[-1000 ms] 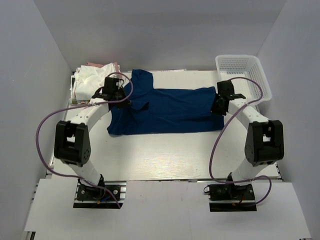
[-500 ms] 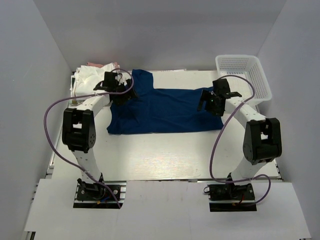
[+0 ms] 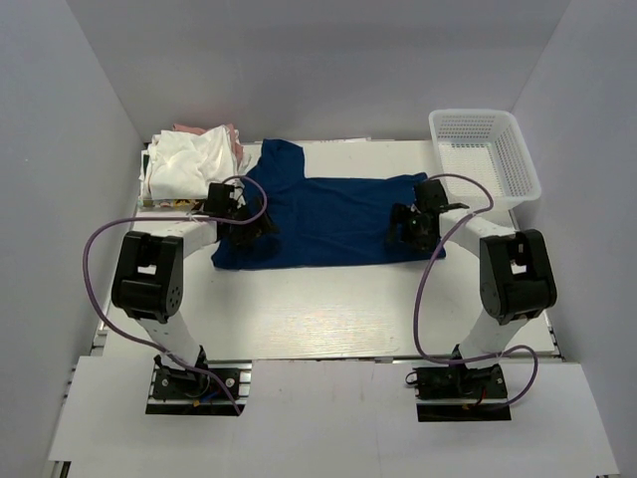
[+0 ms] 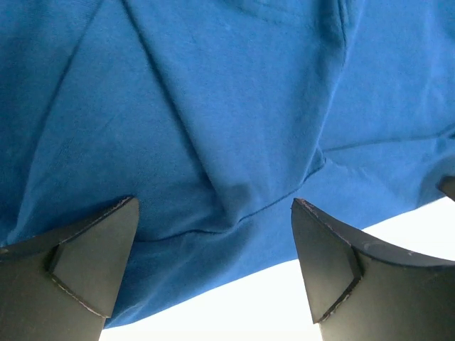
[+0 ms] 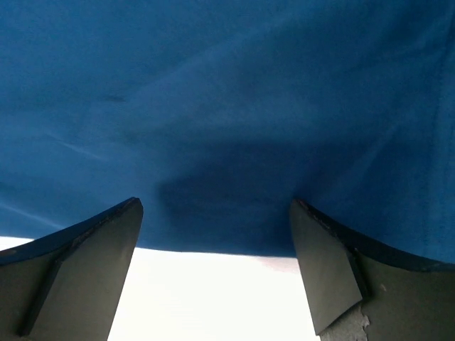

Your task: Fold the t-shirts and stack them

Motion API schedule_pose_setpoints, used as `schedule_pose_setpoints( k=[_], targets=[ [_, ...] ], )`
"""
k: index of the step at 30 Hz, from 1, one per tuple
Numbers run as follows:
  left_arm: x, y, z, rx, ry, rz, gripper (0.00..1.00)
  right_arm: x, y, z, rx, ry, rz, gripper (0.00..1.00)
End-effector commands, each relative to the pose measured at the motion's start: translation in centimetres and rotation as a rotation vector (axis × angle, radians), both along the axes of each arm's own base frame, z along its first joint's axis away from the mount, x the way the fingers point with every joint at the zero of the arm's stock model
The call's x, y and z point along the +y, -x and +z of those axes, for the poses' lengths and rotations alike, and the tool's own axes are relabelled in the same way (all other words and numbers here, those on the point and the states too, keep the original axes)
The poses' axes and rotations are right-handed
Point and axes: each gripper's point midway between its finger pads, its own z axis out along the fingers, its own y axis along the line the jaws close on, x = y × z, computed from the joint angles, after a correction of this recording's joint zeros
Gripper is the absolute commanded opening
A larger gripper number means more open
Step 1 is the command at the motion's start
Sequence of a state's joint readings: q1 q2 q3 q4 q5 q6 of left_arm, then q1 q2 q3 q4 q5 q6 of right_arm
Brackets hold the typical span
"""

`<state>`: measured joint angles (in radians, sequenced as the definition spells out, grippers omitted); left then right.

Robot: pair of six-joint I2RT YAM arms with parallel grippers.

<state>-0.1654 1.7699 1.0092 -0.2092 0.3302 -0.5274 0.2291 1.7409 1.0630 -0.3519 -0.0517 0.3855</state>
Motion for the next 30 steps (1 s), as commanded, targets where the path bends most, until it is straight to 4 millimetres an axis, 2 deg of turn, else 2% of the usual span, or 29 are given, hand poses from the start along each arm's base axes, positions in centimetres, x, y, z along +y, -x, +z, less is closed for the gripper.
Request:
schedule_pose_setpoints(
  k=[1,2,3,4,5,6,7,8,9,10,11,12,13,14,15,16,17,18,19,20,21,22,23,25,26,27,28,30],
  targets=[
    [3.1,5.3,-3.9,0.194,-0.156,0.116,1.0,-1.0,2.3,-2.0,0.046,0.031,-0.028,0.9],
    [3.7,7.6,-5.3,0.254,-0.172,0.136,1.0,-1.1,3.6,-2.3,0.052,0.029,-0.031,0.9],
    [3.8,8.6,-5.3,0.262,-0.169,0.145,1.0,-1.1,4.3,-2.5,0.061,0.016,-0.037,0.9],
    [4.6,10.3,-5.8,0.313,-0.188,0.171,1.0,-1.6,7.1,-3.8,0.112,0.021,-0.04,0.9],
    [5.2,13.1,-6.9,0.379,-0.205,0.191,1.0,-1.6,7.8,-3.4,0.101,0.009,-0.043,0.9],
    [5.2,14.7,-7.1,0.409,-0.209,0.192,1.0,-1.6,8.6,-3.5,0.111,0.003,-0.042,0.9],
    [5.6,16.0,-6.3,0.413,-0.214,0.212,1.0,-2.1,11.2,-4.3,0.148,0.008,-0.046,0.9],
    [5.5,19.0,-6.9,0.463,-0.203,0.2,1.0,-2.2,12.2,-4.3,0.164,0.013,-0.04,0.9],
    [5.0,20.3,-6.6,0.478,-0.163,0.208,1.0,-2.1,12.5,-3.0,0.117,-0.001,-0.039,0.9],
    [5.3,22.1,-6.2,0.51,-0.164,0.226,1.0,-2.7,14.9,-4.0,0.171,0.008,-0.052,0.9],
    [5.2,22.6,-5.1,0.448,-0.133,0.244,1.0,-2.7,16.1,-4.0,0.189,0.009,-0.045,0.9],
    [3.8,22.8,-4.0,0.427,-0.039,0.226,1.0,-2.5,16.5,-2.9,0.14,-0.019,-0.043,0.9],
    [3.3,22.9,-3.0,0.398,0.006,0.229,1.0,-2.6,17.7,-3.1,0.158,-0.018,-0.035,0.9],
    [3.0,22.9,-1.8,0.38,0.036,0.236,1.0,-2.3,17.7,-2.6,0.142,-0.037,-0.025,0.9],
    [2.6,22.1,0.3,0.295,0.08,0.23,1.0,-1.7,17.0,-0.8,0.067,-0.072,-0.011,0.9],
    [2.6,20.8,2.6,0.222,0.088,0.235,1.0,-1.4,16.9,-0.1,0.048,-0.081,0.002,0.9],
    [3.0,20.8,3.6,0.205,0.074,0.248,1.0,-1.0,15.5,2.0,-0.034,-0.1,0.015,0.9],
    [4.0,19.8,4.5,0.145,0.025,0.271,1.0,-0.8,14.9,2.9,-0.074,-0.11,0.025,0.9],
    [4.5,18.2,6.7,0.059,-0.005,0.268,1.0,-0.5,13.4,4.5,-0.164,-0.117,0.045,0.9],
    [5.1,17.5,7.4,0.03,-0.039,0.288,1.0,-0.3,12.0,6.2,-0.223,-0.122,0.042,0.9],
    [6.2,16.1,8.1,-0.013,-0.088,0.338,1.0,-0.3,11.3,6.9,-0.253,-0.123,0.037,0.9],
    [6.6,14.5,9.9,-0.072,-0.106,0.343,1.0,-0.7,9.7,7.5,-0.302,-0.098,0.01,0.9],
    [6.7,13.3,9.7,-0.065,-0.127,0.356,1.0,-0.6,8.5,9.0,-0.35,-0.098,0.005,0.9],
    [6.3,9.7,10.9,-0.159,-0.125,0.342,1.0,-0.2,5.7,11.8,-0.459,-0.113,-0.008,0.9],
    [6.1,8.2,11.8,-0.198,-0.135,0.32,1.0,0.1,4.7,12.3,-0.488,-0.123,-0.012,0.9],
    [6.2,6.4,10.4,-0.163,-0.16,0.316,1.0,0.3,3.8,12.9,-0.501,-0.128,-0.015,0.9],
    [6.2,4.2,11.8,-0.203,-0.179,0.312,1.0,0.5,3.2,13.2,-0.514,-0.134,-0.018,0.9],
    [7.5,1.8,11.3,-0.189,-0.28,0.343,1.0,0.3,1.7,12.8,-0.491,-0.101,-0.043,0.9]
  ],
)
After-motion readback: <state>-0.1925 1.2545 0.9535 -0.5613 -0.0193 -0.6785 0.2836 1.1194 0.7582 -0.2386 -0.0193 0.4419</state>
